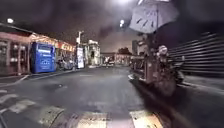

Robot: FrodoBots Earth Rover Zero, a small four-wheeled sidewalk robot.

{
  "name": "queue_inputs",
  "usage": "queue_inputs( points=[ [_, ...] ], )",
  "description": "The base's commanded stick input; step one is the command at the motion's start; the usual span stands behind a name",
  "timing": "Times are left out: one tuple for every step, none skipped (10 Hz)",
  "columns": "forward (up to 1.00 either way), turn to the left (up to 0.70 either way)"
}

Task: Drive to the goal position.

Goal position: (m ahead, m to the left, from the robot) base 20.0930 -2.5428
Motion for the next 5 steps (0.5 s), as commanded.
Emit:
queue_inputs(
  points=[
    [0.45, 0.0],
    [0.45, 0.0],
    [0.45, 0.0],
    [0.45, 0.0],
    [0.45, 0.0]
  ],
)
